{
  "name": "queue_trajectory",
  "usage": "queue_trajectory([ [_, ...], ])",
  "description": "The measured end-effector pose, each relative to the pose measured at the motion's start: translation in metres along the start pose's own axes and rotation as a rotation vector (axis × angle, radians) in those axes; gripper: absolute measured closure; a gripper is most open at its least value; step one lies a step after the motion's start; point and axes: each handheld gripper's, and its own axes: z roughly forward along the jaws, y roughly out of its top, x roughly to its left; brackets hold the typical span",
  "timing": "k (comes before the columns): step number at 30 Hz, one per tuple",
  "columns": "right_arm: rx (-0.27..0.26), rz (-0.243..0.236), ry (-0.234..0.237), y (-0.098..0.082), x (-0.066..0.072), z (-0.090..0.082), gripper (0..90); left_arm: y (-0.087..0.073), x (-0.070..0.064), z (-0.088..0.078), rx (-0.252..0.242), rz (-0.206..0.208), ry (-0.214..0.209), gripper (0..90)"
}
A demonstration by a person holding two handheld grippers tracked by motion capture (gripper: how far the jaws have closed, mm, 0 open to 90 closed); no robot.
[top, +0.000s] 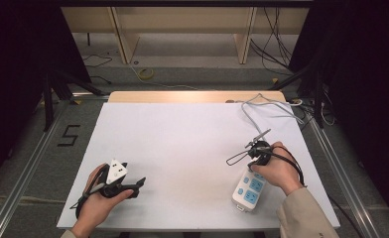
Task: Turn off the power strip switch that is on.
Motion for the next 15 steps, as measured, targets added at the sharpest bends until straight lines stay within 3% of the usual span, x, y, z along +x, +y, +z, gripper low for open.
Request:
queue_trajectory([
  [15, 0.021, -0.008, -0.016, 0.0027, 0.0024, 0.0023, 90.0, -0.0001, -0.0006, 0.0002, 0.001, 0.004, 0.0, 19.1],
])
